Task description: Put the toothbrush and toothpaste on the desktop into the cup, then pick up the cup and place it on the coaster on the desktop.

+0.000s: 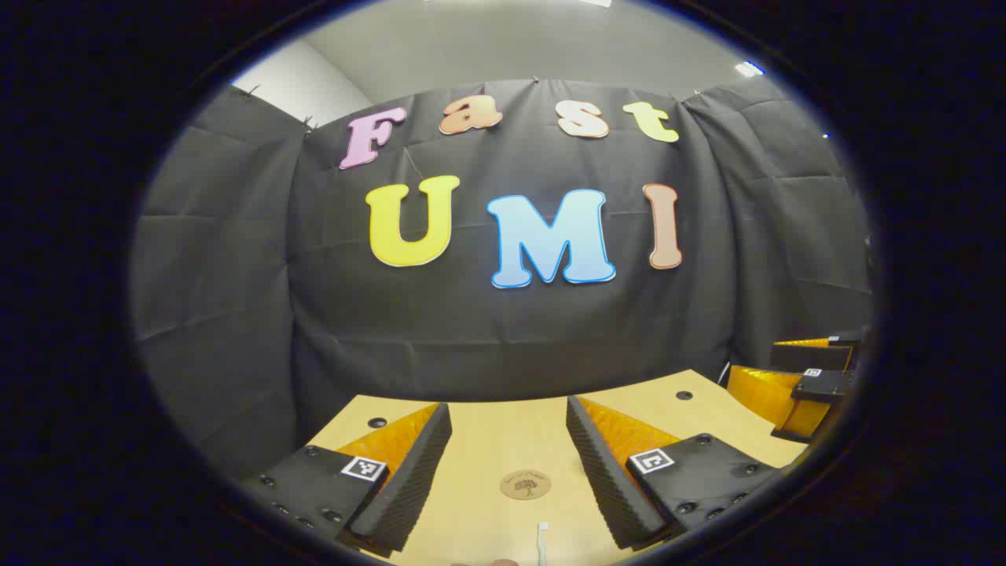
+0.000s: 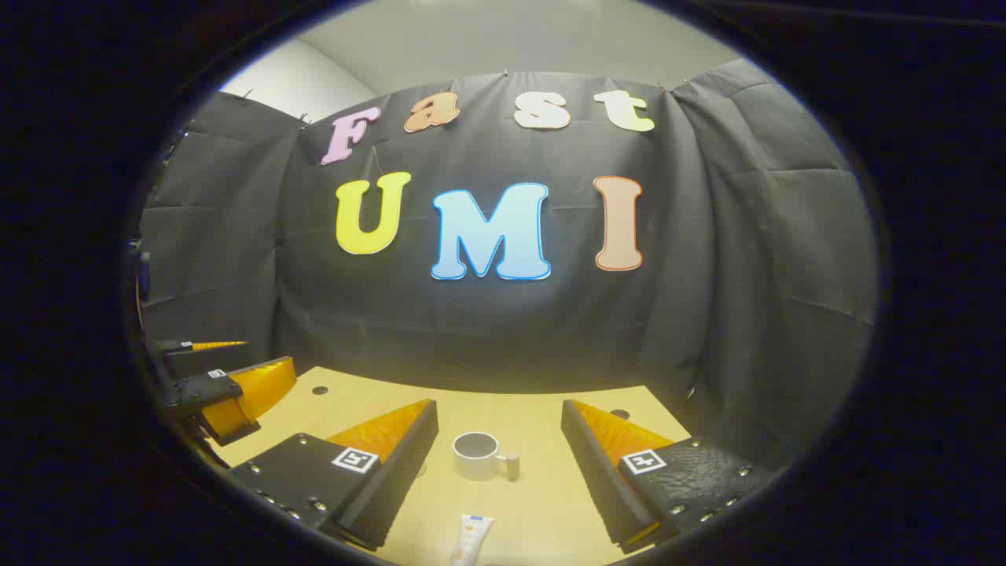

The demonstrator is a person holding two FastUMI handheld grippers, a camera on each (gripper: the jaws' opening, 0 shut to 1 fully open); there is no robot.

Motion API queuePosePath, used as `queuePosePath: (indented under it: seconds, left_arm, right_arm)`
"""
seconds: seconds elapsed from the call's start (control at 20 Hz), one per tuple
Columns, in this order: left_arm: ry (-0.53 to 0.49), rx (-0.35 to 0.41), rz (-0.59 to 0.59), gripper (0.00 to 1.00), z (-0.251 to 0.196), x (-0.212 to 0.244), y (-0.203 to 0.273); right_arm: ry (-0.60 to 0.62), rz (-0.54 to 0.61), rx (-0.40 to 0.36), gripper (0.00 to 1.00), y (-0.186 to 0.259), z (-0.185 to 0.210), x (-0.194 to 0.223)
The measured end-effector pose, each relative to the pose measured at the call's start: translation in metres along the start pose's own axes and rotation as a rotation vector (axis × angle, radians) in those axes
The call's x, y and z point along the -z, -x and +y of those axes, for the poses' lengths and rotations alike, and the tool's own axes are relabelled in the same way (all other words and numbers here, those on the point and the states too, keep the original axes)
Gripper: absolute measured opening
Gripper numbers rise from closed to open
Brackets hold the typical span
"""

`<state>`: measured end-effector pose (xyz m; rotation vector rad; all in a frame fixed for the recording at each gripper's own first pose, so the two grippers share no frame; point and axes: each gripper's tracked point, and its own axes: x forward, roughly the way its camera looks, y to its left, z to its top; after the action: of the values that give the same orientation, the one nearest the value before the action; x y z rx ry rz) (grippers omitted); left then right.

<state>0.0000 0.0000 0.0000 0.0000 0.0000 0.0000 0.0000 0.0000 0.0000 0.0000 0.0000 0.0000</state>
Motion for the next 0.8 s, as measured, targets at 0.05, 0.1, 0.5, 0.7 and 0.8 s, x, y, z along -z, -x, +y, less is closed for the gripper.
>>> queuePosePath:
  seconds: [0.05, 0.1, 0.5, 0.7, 0.8]
  left_arm:
    - [0.004, 0.003, 0.003, 0.92, -0.002, -0.001, -0.001]
    - [0.010, 0.007, 0.006, 0.96, -0.003, 0.001, -0.001]
    - [0.026, 0.030, 0.011, 0.92, -0.020, 0.000, -0.007]
    - [0.031, 0.030, 0.041, 0.92, -0.020, 0.009, -0.011]
    - [0.049, 0.027, 0.067, 0.97, -0.018, 0.019, -0.011]
  right_arm:
    - [-0.005, 0.001, -0.007, 0.96, 0.000, 0.000, 0.001]
    - [-0.010, 0.004, -0.014, 0.96, 0.000, 0.001, 0.000]
    - [-0.017, 0.007, -0.032, 0.96, 0.000, -0.005, 0.001]
    - [-0.011, 0.032, -0.027, 0.96, -0.001, -0.010, 0.008]
    - [0.010, 0.056, -0.016, 0.97, -0.003, -0.015, 0.015]
